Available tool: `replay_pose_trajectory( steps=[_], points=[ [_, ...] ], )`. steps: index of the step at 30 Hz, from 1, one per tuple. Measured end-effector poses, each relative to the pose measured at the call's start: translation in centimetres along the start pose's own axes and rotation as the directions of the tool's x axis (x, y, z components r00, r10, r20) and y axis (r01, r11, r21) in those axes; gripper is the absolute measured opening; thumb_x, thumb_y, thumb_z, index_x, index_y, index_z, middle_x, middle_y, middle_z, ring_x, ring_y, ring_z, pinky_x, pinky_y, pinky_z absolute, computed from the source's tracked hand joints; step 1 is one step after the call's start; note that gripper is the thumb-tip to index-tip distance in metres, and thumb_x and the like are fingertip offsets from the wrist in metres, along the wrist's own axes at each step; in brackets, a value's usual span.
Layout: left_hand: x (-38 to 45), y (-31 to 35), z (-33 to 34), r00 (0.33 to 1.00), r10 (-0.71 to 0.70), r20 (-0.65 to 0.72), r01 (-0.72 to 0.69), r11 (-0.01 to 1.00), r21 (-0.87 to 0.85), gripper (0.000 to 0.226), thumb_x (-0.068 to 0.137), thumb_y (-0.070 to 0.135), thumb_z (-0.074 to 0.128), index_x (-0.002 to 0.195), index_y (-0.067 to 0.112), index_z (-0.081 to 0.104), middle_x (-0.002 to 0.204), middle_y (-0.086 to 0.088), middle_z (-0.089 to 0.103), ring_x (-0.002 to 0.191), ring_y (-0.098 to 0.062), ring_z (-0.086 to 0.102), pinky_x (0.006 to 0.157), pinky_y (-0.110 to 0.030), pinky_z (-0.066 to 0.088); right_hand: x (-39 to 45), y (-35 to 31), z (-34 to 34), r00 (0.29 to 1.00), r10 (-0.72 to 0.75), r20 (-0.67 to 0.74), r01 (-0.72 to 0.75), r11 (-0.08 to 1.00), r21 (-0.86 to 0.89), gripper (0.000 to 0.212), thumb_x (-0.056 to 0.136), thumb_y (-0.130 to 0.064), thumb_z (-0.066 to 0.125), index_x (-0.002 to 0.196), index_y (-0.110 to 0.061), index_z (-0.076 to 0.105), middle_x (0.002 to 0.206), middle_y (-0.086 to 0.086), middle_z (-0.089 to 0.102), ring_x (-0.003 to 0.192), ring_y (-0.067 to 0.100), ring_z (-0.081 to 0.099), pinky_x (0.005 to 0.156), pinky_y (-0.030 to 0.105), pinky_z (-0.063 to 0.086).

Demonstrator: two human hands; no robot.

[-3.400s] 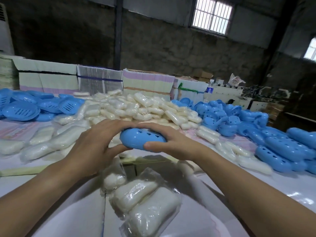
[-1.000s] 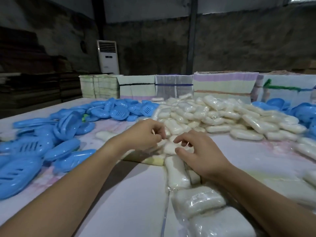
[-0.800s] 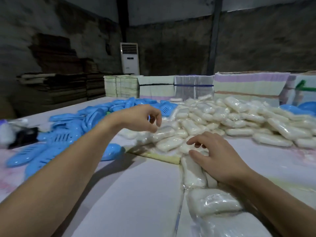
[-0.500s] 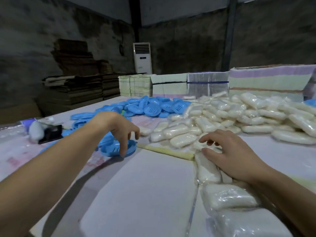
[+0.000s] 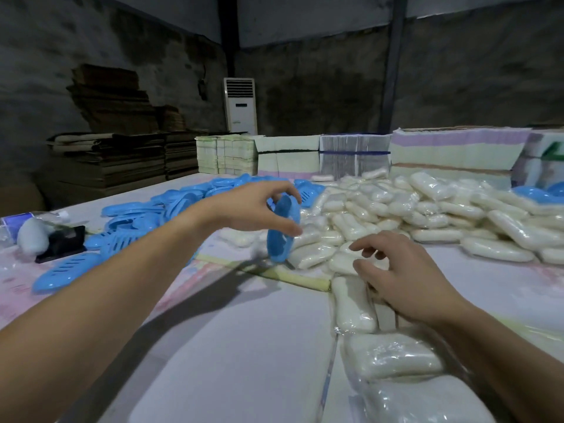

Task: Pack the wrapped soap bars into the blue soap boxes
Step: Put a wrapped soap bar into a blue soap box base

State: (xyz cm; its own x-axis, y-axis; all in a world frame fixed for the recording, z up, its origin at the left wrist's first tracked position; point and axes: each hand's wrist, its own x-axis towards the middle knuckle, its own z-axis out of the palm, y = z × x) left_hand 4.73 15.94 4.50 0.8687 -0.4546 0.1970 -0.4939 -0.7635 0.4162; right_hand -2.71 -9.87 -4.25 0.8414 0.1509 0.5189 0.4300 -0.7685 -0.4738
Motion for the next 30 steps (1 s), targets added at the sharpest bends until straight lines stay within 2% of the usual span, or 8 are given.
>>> replay_pose_trajectory(
  steps=[4, 9, 11, 13, 15, 19, 24, 30],
  points=[
    [2.0, 4.0, 3.6, 0.992, 0.040, -0.117, -0.090, 0.878, -0.470, 0.039, 0.076, 0.049, 0.081, 0.091, 0.021, 0.058, 0.085, 0.004, 0.068, 0.071, -0.013, 0.069, 0.072, -0.033, 0.061, 0.2, 0.6, -0.7, 0.978, 0.136, -0.159, -0.096, 0.967, 0.237, 0.018, 0.087, -0.036, 0.062, 0.104, -0.040, 0.064, 0.086, -0.018, 0.060, 0.083, 0.002, 0.056, 0.071, 0.023, 0.041],
    [4.1, 7.3, 8.7, 1.000, -0.002, -0.029, -0.017, 0.764, -0.645, 0.038, 0.088, 0.050, 0.070, 0.088, 0.017, 0.052, 0.086, -0.007, 0.064, 0.068, -0.022, 0.069, 0.074, -0.044, 0.061, 0.3, 1.9, -2.3, 0.941, 0.259, -0.218, -0.192, 0.939, 0.285, 0.015, 0.092, -0.034, 0.057, 0.104, -0.041, 0.061, 0.088, -0.013, 0.065, 0.077, 0.001, 0.059, 0.066, 0.022, 0.043],
    [4.4, 7.7, 10.3, 0.999, -0.051, -0.004, 0.033, 0.702, -0.712, 0.037, 0.093, 0.051, 0.063, 0.088, 0.016, 0.052, 0.088, -0.011, 0.061, 0.065, -0.028, 0.067, 0.059, -0.041, 0.060, 0.3, 2.6, -3.0, 0.927, 0.264, -0.266, -0.214, 0.955, 0.205, 0.014, 0.092, -0.024, 0.056, 0.092, -0.032, 0.067, 0.080, -0.010, 0.067, 0.076, 0.006, 0.060, 0.067, 0.025, 0.045],
    [4.0, 7.4, 11.9, 0.997, -0.024, -0.074, -0.031, 0.750, -0.660, 0.029, 0.095, 0.051, 0.059, 0.090, 0.022, 0.054, 0.081, 0.000, 0.062, 0.062, -0.024, 0.064, 0.053, -0.026, 0.050, 0.3, 3.1, -3.6, 0.914, 0.300, -0.272, -0.273, 0.953, 0.131, 0.017, 0.090, -0.020, 0.055, 0.080, -0.026, 0.068, 0.070, -0.005, 0.066, 0.070, 0.012, 0.059, 0.062, 0.029, 0.043],
    [3.2, 6.9, 12.5, 0.981, 0.126, -0.149, -0.179, 0.886, -0.427, 0.024, 0.088, 0.056, 0.064, 0.100, 0.040, 0.052, 0.081, 0.016, 0.064, 0.060, 0.000, 0.059, 0.051, -0.013, 0.040, 0.3, 3.5, -4.1, 0.907, 0.331, -0.261, -0.318, 0.944, 0.089, 0.022, 0.089, -0.018, 0.055, 0.070, -0.023, 0.063, 0.063, -0.003, 0.060, 0.065, 0.016, 0.055, 0.058, 0.032, 0.041],
    [2.1, 6.4, 12.5, 0.934, 0.336, -0.120, -0.353, 0.919, -0.178, 0.073, 0.066, 0.055, 0.082, 0.128, 0.049, 0.043, 0.103, 0.035, 0.051, 0.090, 0.016, 0.051, 0.071, -0.015, 0.045, 0.4, 3.7, -5.1, 0.902, 0.396, -0.171, -0.384, 0.918, 0.098, 0.016, 0.087, -0.011, 0.055, 0.076, -0.005, 0.066, 0.074, 0.018, 0.060, 0.068, 0.025, 0.050, 0.064, 0.040, 0.043],
    [2.0, 6.9, 13.3, 0.926, 0.358, -0.119, -0.377, 0.878, -0.294, 0.071, 0.062, 0.041, 0.091, 0.123, 0.036, 0.055, 0.110, 0.020, 0.056, 0.096, 0.004, 0.054, 0.075, -0.012, 0.045, 0.0, 4.4, -6.0, 0.882, 0.470, -0.033, -0.465, 0.880, 0.099, 0.016, 0.087, -0.010, 0.060, 0.083, 0.004, 0.067, 0.070, 0.006, 0.055, 0.068, 0.016, 0.049, 0.066, 0.032, 0.037],
    [2.2, 7.0, 13.8, 0.944, 0.327, -0.031, -0.319, 0.891, -0.323, 0.079, 0.056, 0.032, 0.096, 0.126, 0.033, 0.059, 0.104, 0.024, 0.054, 0.088, 0.005, 0.055, 0.074, -0.007, 0.043, -0.4, 5.4, -8.1, 0.842, 0.536, 0.064, -0.539, 0.832, 0.126, 0.014, 0.088, -0.033, 0.065, 0.088, -0.024, 0.076, 0.078, -0.010, 0.071, 0.065, 0.001, 0.059, 0.057, 0.016, 0.046]
  ],
)
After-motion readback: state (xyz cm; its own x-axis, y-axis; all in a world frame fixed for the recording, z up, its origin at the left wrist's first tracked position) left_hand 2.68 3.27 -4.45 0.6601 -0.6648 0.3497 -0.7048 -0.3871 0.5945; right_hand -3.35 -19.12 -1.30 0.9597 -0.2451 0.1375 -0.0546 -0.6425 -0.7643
